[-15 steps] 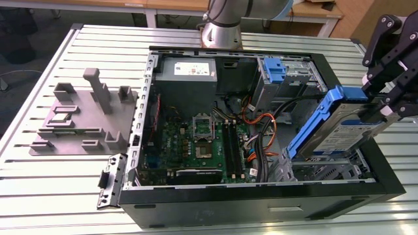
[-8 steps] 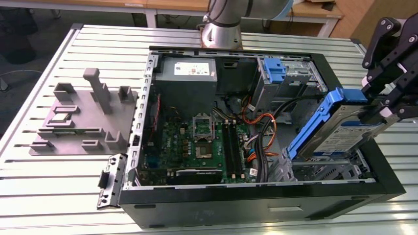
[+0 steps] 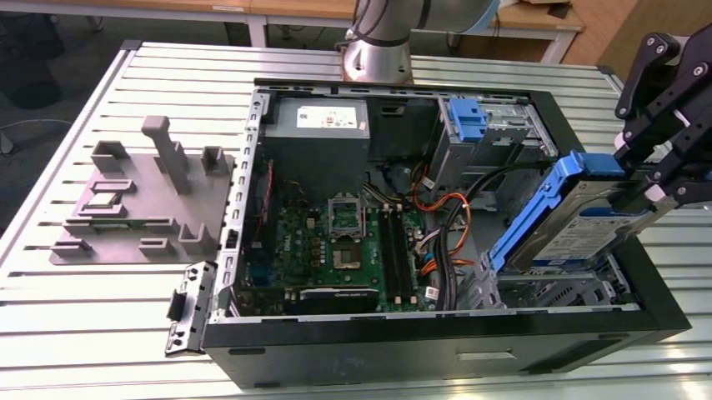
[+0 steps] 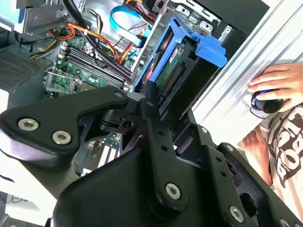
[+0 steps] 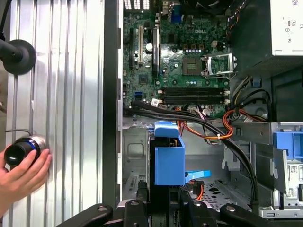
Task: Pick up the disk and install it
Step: 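Insert the disk into the insertion slot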
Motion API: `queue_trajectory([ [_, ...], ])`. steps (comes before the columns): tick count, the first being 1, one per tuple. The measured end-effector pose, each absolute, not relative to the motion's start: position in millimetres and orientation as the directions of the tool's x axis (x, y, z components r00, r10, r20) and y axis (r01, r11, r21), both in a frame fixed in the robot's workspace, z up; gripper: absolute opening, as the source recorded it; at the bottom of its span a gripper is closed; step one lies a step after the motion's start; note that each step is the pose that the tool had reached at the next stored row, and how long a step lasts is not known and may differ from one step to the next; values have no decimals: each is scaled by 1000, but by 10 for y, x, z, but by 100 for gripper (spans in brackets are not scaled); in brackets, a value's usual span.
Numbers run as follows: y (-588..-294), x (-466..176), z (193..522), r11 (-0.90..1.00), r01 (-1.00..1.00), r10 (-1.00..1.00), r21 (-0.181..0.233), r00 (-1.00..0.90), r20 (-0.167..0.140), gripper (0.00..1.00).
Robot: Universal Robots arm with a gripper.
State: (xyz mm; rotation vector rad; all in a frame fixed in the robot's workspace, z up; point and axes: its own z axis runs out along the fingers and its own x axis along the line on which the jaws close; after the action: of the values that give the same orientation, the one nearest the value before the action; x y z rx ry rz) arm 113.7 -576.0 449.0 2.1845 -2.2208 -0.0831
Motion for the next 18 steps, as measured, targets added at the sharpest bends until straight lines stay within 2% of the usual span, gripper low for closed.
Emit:
queue_trajectory([
  [18,-5738,1172,4456,16,-998,-1000,56,-17,-19,35],
])
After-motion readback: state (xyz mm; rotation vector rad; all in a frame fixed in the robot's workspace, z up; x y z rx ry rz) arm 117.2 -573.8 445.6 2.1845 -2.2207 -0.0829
